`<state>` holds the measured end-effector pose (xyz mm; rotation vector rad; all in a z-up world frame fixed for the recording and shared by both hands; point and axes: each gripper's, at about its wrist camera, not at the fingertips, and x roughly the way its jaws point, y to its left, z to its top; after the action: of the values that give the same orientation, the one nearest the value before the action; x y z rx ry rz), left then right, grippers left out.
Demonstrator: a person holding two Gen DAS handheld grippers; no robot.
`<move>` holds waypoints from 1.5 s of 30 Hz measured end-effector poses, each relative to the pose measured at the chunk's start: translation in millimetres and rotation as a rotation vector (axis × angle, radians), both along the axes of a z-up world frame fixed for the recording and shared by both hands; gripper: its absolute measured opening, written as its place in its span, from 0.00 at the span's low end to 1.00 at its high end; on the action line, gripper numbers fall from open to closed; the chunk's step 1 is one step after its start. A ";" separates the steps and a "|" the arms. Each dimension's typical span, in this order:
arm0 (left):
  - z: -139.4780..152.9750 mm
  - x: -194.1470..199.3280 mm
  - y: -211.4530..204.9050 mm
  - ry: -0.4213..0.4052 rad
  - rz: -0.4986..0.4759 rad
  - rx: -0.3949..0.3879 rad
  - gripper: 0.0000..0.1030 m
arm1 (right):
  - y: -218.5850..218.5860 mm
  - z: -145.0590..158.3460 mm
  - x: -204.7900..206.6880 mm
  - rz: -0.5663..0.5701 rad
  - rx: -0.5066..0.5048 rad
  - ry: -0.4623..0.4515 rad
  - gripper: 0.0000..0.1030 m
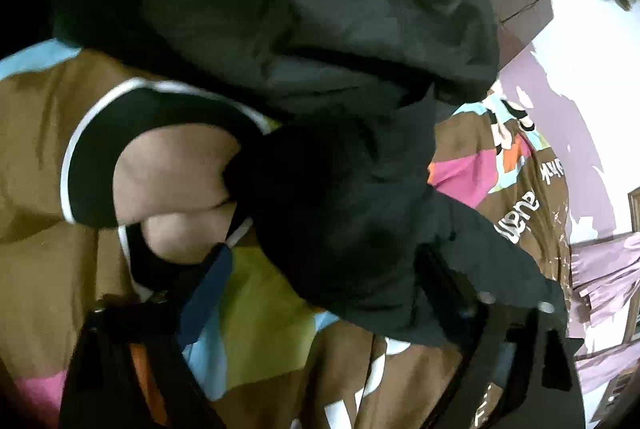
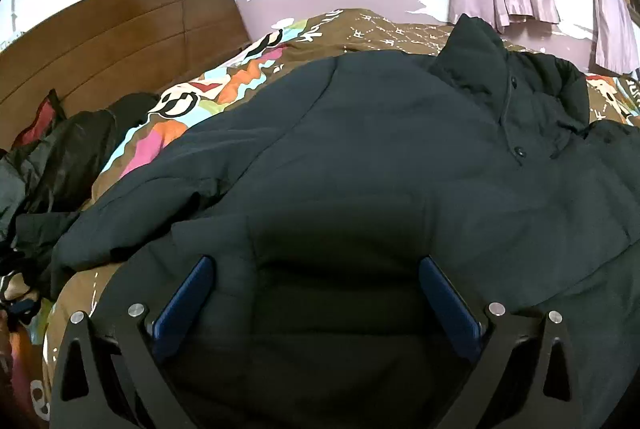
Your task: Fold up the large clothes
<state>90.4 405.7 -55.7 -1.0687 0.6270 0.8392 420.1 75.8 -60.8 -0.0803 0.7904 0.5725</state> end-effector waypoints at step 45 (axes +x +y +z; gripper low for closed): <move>-29.6 -0.8 -39.1 -0.097 0.163 0.087 0.45 | -48.3 7.2 -33.7 -0.055 -0.018 0.048 1.00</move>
<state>89.7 366.6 -85.3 -1.0845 0.4216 0.9416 386.3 27.5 -53.5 -0.0613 0.8423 0.5169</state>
